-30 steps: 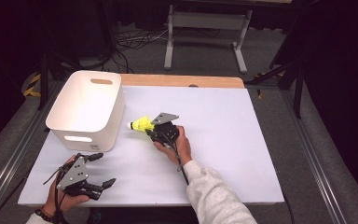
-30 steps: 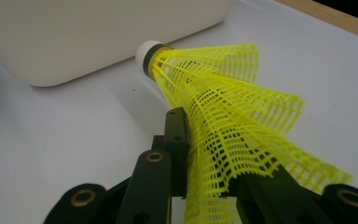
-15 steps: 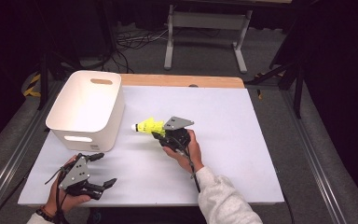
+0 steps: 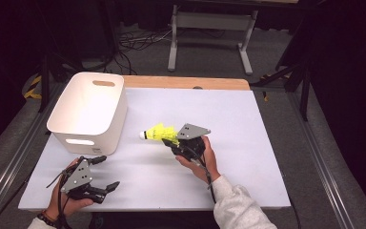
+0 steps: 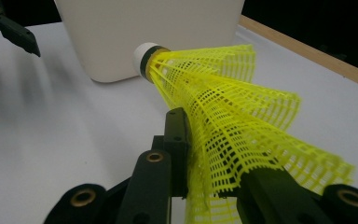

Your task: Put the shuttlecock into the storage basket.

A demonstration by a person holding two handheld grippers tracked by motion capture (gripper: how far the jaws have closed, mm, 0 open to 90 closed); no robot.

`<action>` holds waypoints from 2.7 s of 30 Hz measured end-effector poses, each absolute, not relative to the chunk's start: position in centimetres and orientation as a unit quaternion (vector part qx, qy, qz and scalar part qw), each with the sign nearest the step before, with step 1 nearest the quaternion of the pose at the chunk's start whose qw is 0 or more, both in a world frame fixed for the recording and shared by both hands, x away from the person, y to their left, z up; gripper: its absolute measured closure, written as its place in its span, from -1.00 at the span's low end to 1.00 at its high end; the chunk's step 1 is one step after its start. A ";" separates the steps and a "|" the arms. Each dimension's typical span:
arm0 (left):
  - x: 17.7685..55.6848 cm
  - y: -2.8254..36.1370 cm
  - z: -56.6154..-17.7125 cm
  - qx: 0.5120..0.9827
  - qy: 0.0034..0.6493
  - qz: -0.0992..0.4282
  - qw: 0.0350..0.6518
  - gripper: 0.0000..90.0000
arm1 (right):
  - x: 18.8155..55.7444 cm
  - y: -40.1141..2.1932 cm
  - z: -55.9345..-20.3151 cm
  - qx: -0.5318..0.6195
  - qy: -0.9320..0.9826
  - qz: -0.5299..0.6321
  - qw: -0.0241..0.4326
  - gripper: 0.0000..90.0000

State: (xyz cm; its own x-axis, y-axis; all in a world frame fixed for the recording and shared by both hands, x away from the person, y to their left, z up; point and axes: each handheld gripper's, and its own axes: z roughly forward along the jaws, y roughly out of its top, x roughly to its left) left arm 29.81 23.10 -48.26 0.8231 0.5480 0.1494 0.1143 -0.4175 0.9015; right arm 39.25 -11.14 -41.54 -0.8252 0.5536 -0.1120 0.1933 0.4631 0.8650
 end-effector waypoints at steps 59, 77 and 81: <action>35.0 12.4 -46.9 0.861 0.162 0.171 0.451 -0.63 | 34.8 -14.2 -41.7 0.164 0.868 0.422 0.205 0.77; 36.6 8.7 -46.8 0.884 0.147 0.163 0.413 0.01 | 33.5 -11.5 -42.5 0.096 0.898 0.360 0.233 0.73; 36.7 8.2 -47.1 0.885 0.149 0.159 0.412 0.04 | 33.3 -11.1 -42.4 0.088 0.901 0.354 0.234 0.72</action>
